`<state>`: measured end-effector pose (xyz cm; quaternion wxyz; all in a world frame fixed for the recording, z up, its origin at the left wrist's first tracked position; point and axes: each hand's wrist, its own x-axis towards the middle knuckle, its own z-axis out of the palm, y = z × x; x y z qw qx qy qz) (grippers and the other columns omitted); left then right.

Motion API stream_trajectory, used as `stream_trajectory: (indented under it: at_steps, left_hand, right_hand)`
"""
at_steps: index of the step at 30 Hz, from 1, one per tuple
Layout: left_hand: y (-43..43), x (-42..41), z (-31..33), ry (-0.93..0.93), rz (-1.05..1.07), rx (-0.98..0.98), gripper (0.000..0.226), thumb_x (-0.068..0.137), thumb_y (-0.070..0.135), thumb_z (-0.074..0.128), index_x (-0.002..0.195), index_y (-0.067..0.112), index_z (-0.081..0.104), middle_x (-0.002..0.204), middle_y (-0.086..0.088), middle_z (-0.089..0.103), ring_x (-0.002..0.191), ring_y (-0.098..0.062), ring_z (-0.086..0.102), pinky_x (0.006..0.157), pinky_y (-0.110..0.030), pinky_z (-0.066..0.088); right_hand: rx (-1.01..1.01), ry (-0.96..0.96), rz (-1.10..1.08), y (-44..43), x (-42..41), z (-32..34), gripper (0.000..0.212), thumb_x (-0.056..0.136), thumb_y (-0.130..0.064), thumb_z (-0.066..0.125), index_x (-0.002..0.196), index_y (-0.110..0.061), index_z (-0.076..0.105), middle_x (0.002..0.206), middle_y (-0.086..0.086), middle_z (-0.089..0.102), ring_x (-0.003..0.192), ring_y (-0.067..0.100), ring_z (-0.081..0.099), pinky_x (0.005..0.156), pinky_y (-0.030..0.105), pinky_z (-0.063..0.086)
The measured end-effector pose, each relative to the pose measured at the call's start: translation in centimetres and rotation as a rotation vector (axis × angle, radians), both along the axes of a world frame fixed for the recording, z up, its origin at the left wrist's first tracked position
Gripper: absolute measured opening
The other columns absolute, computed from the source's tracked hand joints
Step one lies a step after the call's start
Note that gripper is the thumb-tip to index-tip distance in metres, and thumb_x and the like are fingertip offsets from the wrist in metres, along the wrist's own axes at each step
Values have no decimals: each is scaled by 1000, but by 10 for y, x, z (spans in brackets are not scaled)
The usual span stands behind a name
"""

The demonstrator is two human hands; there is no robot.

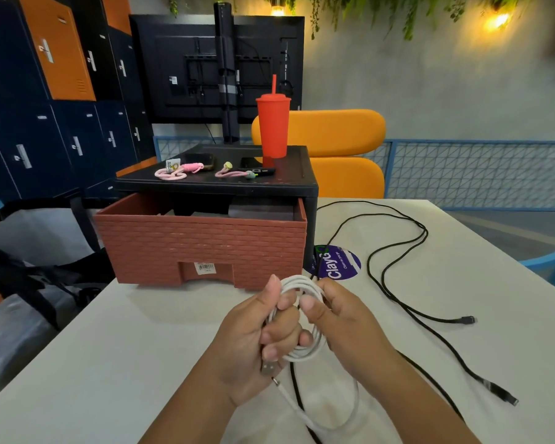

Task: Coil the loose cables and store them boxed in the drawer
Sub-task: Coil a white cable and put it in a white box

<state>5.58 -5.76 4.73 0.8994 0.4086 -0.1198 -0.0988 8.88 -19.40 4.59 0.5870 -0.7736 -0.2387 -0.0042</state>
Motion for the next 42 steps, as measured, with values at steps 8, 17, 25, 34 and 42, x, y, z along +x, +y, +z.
stream_trajectory:
  at_steps: [8,17,25,34,42]
  left_hand:
    - [-4,0,8,-2,165,271,44,88,34,43,50,21,62,44,4,27,39,-9,29,61,-22,50]
    - [-6,5,3,4,383,473,45,97,27,39,55,23,56,50,7,28,44,-7,27,59,-22,51]
    - [-8,2,7,-3,442,489,36,96,26,41,62,15,49,50,7,26,42,-7,25,52,-23,44]
    - [-3,3,7,5,415,487,31,94,23,43,66,12,38,49,8,26,41,-7,22,49,-21,41]
    - [-5,2,8,16,423,459,27,95,23,43,72,10,39,48,8,25,40,-7,22,48,-22,39]
  right_hand:
    - [-175,-177,-151,4,0,-3,9,95,-29,45,86,-30,48,68,-12,53,67,-8,50,59,12,39]
    - [-194,-268,-211,2,0,-4,24,88,-41,52,85,-17,52,57,-7,46,55,2,44,51,18,34]
    - [-167,-228,-157,3,0,-2,37,73,-65,40,82,-31,50,55,-11,50,54,-1,46,51,15,36]
    - [-65,-207,-371,-14,9,5,31,89,-36,51,66,-15,50,51,-13,46,52,4,40,48,18,30]
    - [-137,-190,-402,-17,11,5,32,92,-35,48,71,-10,50,56,-4,44,52,7,36,50,22,31]
